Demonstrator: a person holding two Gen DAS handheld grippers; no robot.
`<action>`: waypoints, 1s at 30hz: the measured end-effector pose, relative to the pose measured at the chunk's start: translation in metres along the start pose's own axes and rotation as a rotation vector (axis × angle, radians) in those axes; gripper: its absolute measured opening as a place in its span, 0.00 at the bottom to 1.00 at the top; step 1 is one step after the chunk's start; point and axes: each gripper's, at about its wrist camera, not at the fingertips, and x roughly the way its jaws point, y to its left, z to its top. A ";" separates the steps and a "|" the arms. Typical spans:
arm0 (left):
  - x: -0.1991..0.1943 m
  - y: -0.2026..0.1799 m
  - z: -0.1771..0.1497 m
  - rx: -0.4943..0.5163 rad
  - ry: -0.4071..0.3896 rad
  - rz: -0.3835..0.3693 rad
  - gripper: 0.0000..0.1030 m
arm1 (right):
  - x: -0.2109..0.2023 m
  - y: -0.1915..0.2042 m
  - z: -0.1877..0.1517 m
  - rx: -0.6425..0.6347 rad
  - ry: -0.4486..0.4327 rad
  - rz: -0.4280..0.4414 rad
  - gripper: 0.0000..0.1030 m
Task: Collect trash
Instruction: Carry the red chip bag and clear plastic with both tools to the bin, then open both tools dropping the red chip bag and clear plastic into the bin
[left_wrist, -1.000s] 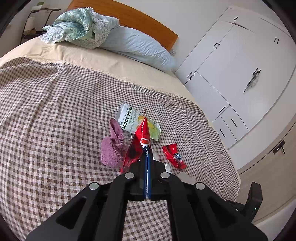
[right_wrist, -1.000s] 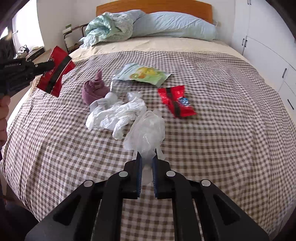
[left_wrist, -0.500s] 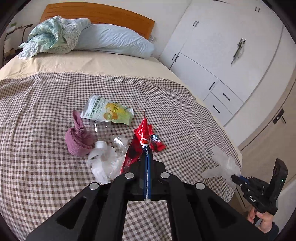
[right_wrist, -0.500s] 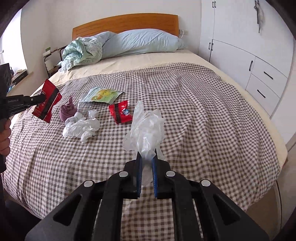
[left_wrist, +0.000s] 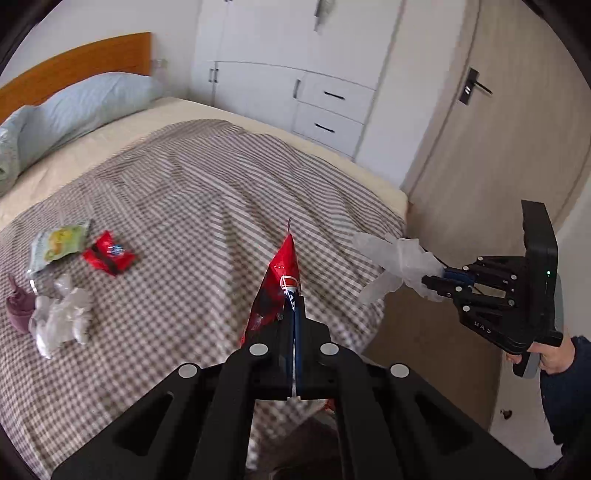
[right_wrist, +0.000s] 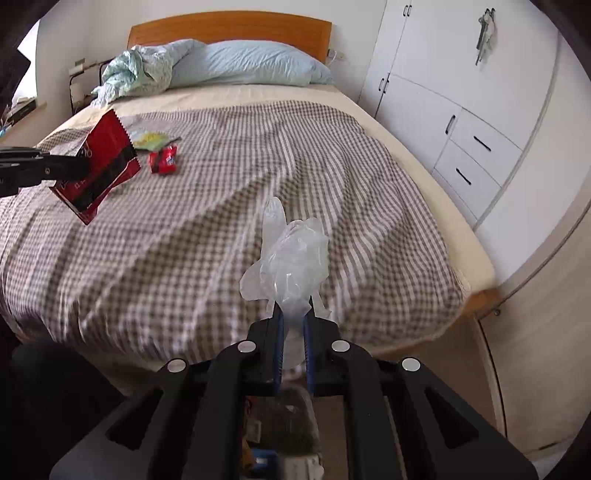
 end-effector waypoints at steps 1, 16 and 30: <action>0.011 -0.016 -0.003 0.031 0.030 -0.006 0.00 | 0.001 -0.007 -0.017 0.006 0.024 -0.009 0.09; 0.145 -0.138 -0.030 0.155 0.403 -0.042 0.00 | 0.116 0.001 -0.179 0.146 0.324 0.174 0.09; 0.286 -0.175 -0.088 0.340 0.748 0.027 0.00 | 0.145 0.011 -0.233 0.227 0.342 0.177 0.39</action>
